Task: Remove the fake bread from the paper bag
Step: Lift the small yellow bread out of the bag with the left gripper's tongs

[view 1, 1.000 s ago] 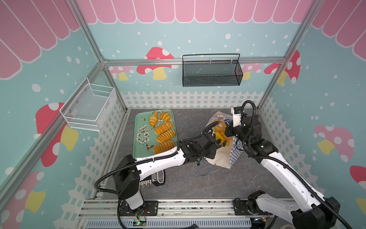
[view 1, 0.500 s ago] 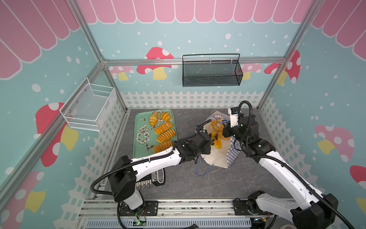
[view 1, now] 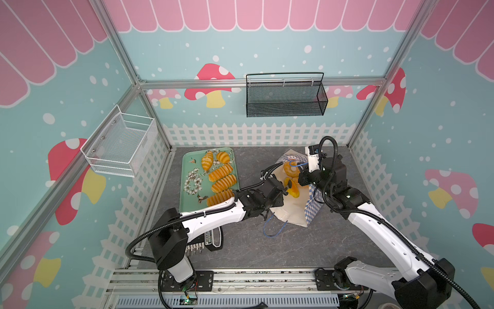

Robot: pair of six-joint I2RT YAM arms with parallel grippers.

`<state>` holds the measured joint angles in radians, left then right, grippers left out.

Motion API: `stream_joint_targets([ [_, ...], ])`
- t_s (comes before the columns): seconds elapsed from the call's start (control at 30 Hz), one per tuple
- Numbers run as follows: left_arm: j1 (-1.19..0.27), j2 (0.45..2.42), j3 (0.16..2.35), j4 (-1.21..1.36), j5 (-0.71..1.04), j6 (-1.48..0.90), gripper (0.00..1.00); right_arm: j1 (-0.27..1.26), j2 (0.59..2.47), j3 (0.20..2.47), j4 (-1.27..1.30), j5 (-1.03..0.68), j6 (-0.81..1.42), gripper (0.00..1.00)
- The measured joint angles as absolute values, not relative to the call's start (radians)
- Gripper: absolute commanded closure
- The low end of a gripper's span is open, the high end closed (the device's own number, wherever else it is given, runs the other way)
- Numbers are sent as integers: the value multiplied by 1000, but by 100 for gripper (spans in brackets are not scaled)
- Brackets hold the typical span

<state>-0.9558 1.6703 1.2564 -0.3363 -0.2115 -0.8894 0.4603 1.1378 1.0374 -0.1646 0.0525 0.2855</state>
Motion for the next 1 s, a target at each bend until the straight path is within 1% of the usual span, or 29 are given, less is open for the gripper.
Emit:
stream_joint_targets([
  [0.27, -956, 1721, 1206, -252, -154, -990, 66, 464, 1138, 1039, -168, 54, 286, 100],
  [0.43, -955, 1722, 1174, -152, -129, -1016, 71, 466, 1137, 1039, -172, 63, 286, 100],
  [0.53, -949, 1722, 1172, -121, -111, -1018, 73, 466, 1137, 1039, -173, 64, 286, 100],
  [0.6, -942, 1722, 1172, -109, -99, -1018, 76, 466, 1137, 1039, -173, 65, 286, 100],
  [0.7, -933, 1722, 1172, -106, -80, -1018, 85, 466, 1137, 1039, -173, 67, 286, 100],
  [0.9, -929, 1720, 1168, -102, -69, -1002, 99, 466, 1137, 1041, -178, 78, 285, 100],
  [1.0, -929, 1701, 1168, -129, -68, -964, 100, 466, 1137, 1047, -182, 89, 282, 100],
])
